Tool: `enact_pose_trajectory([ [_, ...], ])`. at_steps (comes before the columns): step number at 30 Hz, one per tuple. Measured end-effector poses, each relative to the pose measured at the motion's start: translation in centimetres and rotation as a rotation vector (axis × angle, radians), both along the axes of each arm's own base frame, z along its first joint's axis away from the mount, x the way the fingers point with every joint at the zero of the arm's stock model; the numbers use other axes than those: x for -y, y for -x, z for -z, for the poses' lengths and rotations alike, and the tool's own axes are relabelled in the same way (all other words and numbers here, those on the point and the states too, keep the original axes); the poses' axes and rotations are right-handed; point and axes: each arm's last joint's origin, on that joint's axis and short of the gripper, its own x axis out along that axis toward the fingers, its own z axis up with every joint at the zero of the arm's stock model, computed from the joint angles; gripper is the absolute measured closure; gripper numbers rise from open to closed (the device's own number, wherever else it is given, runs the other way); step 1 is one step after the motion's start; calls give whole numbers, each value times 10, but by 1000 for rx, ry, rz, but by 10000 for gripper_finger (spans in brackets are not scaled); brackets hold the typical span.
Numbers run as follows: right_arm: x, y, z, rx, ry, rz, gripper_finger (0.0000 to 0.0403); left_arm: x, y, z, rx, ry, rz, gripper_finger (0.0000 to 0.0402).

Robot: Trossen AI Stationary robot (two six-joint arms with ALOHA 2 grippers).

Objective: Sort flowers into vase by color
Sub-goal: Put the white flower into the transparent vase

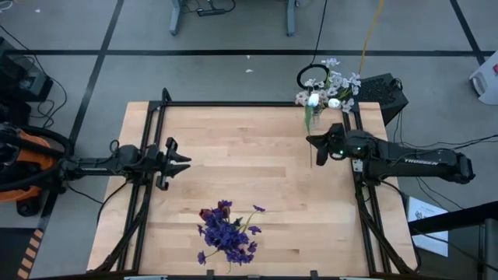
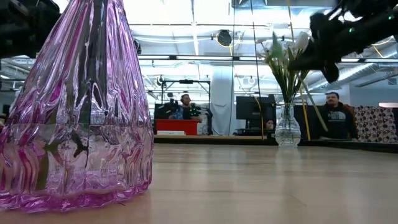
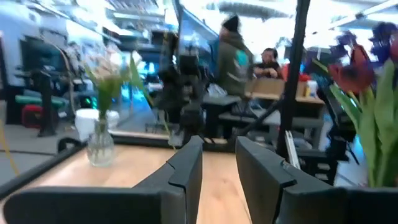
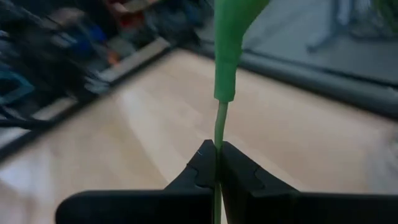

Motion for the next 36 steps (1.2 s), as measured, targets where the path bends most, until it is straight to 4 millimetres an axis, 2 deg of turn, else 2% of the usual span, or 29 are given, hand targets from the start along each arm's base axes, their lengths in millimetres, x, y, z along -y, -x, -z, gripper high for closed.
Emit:
enact_pose_trajectory([
  [4,-1,6,-15,117,75,-54,402,0,-1,6,-60,2,13,299],
  [8,2,16,-20,77,228,48,402,0,-1,6,-60,7,-16,299],
  [10,2,19,-22,83,243,75,402,0,-1,6,-67,7,-16,299],
  [14,2,21,-28,101,319,69,402,0,-1,7,-73,6,-15,299],
  [22,0,22,-52,218,607,15,402,0,-1,7,-72,6,-12,299],
  [29,0,22,-55,142,766,6,402,0,-1,7,-72,6,-12,299],
  [36,1,17,-51,61,834,-17,402,0,-1,7,-73,5,-11,299],
])
